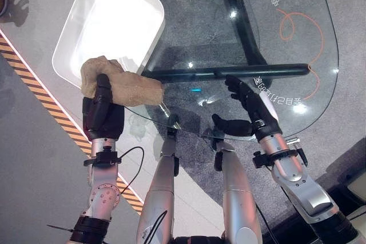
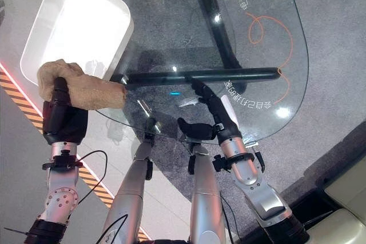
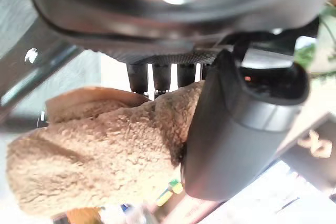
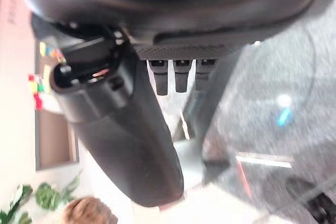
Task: Wipe the table with a cloth and put it in the basket.
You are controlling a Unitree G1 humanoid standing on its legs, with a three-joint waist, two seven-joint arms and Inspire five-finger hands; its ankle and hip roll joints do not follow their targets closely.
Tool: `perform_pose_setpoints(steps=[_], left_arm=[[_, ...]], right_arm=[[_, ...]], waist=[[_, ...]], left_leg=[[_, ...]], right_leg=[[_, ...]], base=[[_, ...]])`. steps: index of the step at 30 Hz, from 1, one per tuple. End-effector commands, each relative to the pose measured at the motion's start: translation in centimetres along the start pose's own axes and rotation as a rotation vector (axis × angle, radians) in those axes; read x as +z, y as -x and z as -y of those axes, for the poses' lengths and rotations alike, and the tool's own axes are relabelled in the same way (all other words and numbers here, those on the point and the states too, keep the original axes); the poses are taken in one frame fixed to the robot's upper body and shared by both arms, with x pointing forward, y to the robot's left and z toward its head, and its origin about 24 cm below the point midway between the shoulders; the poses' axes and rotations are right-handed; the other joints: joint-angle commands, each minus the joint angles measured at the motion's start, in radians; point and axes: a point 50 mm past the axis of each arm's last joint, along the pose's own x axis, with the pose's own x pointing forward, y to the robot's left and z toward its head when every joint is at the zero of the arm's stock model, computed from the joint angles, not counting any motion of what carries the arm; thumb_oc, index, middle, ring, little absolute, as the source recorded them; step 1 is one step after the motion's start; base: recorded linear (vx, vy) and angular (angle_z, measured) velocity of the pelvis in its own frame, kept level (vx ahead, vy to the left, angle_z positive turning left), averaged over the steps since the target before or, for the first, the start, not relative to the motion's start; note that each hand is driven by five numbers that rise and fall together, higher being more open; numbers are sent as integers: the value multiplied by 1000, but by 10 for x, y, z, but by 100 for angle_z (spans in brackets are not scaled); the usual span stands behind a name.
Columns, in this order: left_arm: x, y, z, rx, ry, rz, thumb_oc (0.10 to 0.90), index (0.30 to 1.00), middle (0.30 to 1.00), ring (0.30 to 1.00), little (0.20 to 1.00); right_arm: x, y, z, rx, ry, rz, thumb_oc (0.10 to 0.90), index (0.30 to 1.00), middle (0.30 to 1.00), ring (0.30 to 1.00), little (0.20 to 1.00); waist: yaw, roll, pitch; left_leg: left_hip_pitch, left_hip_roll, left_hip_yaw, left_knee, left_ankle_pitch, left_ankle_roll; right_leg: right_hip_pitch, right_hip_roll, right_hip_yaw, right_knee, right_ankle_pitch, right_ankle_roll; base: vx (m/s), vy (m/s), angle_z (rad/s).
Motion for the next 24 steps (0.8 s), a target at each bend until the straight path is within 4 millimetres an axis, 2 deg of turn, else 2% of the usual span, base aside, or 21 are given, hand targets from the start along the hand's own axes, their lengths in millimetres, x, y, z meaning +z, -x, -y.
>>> perform_pose_setpoints(steps=[1,5,10,13,24], left_arm=[[47,-13,42,-199,-143,276,100,300,300,300,200],[58,-18,45,-148,-260,358,100,300,300,300,200],[76,-32,49,-20,-512,499,100,300,300,300,200],[85,-43,44,73,-623,541,100,300,300,300,200],[99,-61,47,206,-865,696,100,300,300,300,200]], right_arm=[[20,-2,1,19,-1,90,800,900,900,900,900],[18,-6,-1,31,7,65,800,900,900,900,900],[18,-18,-7,73,31,30,800,900,900,900,900],[19,-25,-7,87,37,10,800,900,900,900,900],[21,-36,-9,99,42,-42,800,900,900,900,900]], waist=[[-5,43,-26],[-5,45,-26],[-8,49,-26],[-10,52,-26],[-13,61,-26]], left_leg=[[-33,-50,113,142,-132,72],[-43,-52,116,153,-134,72],[-60,-50,129,172,-140,73],[-72,-50,139,184,-140,69],[-116,-49,160,219,-154,74]], right_leg=[[41,47,-78,-174,106,-4],[29,48,-70,-164,104,-7],[8,50,-57,-145,100,-11],[-3,44,-56,-140,100,-13],[-55,28,-38,-132,110,-12]], base=[[20,89,2],[22,80,0],[27,99,-1],[21,85,-1],[30,66,-2]])
